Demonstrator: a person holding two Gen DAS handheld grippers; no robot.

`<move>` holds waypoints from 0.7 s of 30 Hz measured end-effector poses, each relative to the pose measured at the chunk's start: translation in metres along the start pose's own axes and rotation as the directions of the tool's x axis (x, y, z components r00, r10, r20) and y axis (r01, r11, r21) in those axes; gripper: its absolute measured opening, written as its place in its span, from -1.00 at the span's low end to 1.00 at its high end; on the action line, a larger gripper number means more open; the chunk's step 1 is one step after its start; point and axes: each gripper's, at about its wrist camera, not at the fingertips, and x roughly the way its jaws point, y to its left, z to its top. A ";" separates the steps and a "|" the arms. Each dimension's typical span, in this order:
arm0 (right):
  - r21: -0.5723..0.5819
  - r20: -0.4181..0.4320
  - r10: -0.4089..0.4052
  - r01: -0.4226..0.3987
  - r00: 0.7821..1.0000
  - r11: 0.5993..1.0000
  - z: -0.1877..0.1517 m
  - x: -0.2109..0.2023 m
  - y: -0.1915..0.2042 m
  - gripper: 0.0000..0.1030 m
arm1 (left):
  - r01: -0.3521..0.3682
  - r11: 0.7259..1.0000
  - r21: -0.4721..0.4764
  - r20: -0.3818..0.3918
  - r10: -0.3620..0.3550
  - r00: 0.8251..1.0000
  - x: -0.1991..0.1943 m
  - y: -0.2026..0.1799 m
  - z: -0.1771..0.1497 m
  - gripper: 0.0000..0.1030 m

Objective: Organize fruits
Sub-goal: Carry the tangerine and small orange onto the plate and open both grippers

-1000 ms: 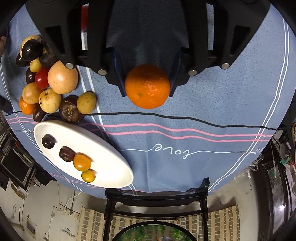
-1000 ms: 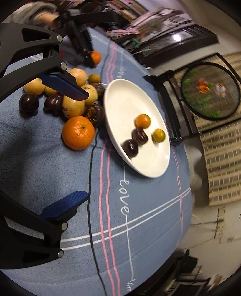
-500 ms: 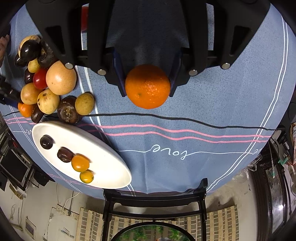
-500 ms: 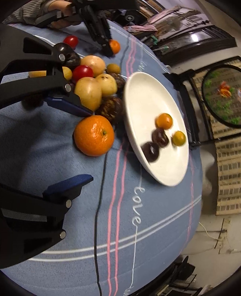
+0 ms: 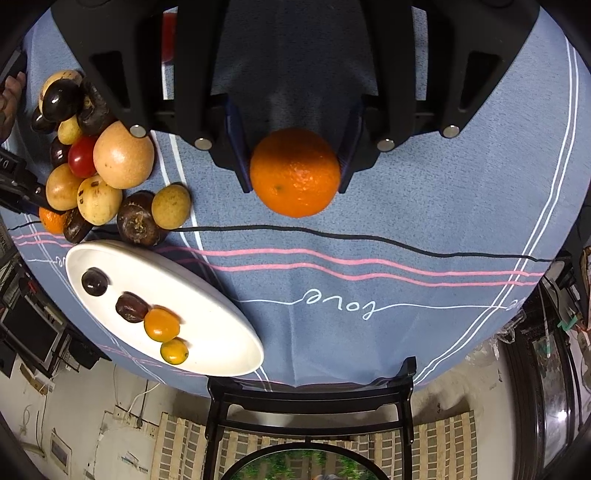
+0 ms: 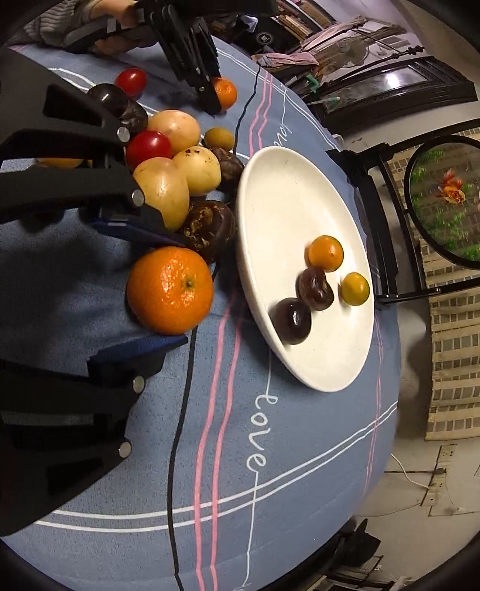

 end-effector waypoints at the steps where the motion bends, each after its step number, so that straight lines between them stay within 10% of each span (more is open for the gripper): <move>1: 0.001 0.000 0.002 -0.002 1.000 1.000 -0.001 -0.001 0.000 -0.11 | 0.004 1.000 -0.004 0.001 -0.004 1.000 0.000 0.001 0.000 -0.13; 13: 0.145 0.133 0.039 -0.059 0.990 0.988 0.006 -0.044 -0.032 -0.12 | 0.080 0.997 -0.009 0.127 -0.079 0.989 -0.035 -0.012 0.011 -0.14; 21: 0.092 0.196 0.062 -0.081 0.979 0.992 0.070 -0.059 -0.022 -0.12 | 0.103 0.992 0.069 0.135 -0.112 0.984 -0.023 -0.060 0.071 -0.14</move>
